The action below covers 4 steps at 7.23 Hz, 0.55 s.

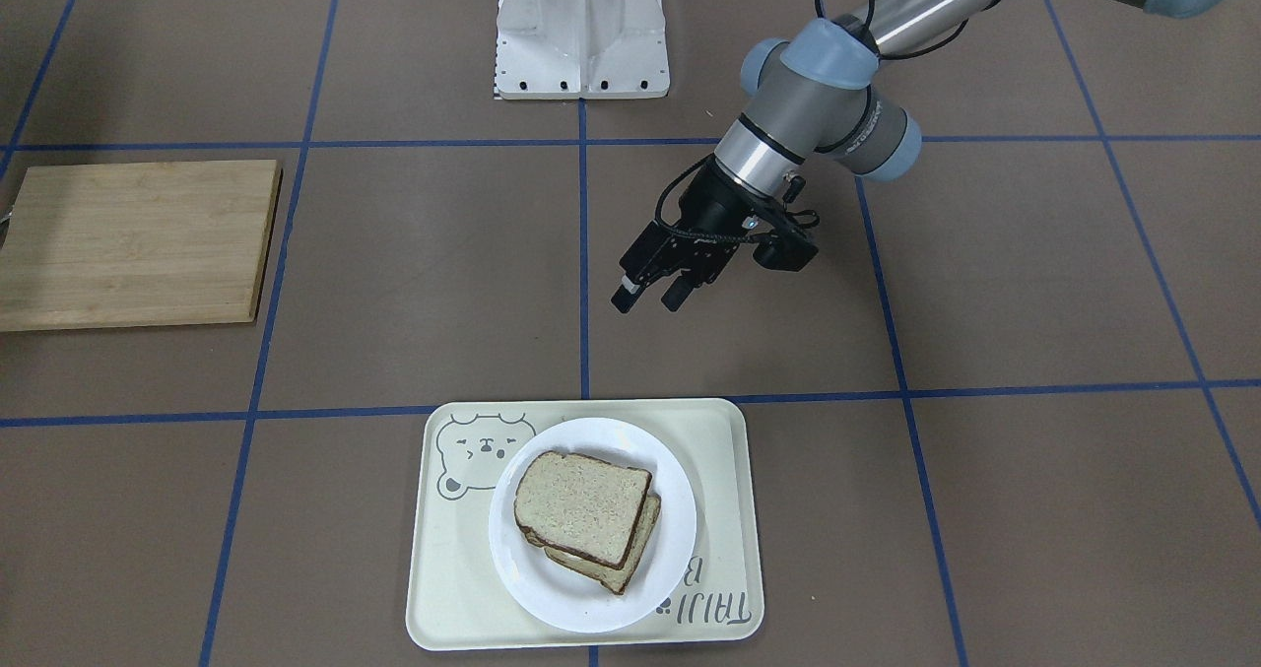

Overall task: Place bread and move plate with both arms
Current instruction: 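Release the plate on the tray with the left gripper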

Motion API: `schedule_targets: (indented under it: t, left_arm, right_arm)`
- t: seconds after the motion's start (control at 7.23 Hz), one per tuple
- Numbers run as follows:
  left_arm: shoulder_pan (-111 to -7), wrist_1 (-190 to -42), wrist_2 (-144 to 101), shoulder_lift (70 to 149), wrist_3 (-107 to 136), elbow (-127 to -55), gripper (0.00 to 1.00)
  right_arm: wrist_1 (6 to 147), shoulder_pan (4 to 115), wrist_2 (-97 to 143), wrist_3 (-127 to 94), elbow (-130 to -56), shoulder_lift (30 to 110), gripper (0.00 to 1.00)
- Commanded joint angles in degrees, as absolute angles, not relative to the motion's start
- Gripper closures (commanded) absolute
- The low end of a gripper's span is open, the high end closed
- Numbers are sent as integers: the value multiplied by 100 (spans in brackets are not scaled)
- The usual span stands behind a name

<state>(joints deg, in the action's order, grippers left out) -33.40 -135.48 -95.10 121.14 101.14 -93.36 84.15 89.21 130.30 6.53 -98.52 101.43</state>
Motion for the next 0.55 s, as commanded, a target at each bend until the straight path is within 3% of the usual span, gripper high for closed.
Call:
schedule_targets:
  t: [0.0, 0.41]
  left_arm:
    - [-3340, -10786, -9580, 11700, 7711, -10884, 1]
    - [-3384, -8813, -8749, 11585, 4694, -11100, 2]
  right_arm:
    - [8411, 8912, 13034, 659, -9870, 10151, 0]
    - [8420, 8921, 13043, 650, -9870, 10178, 0]
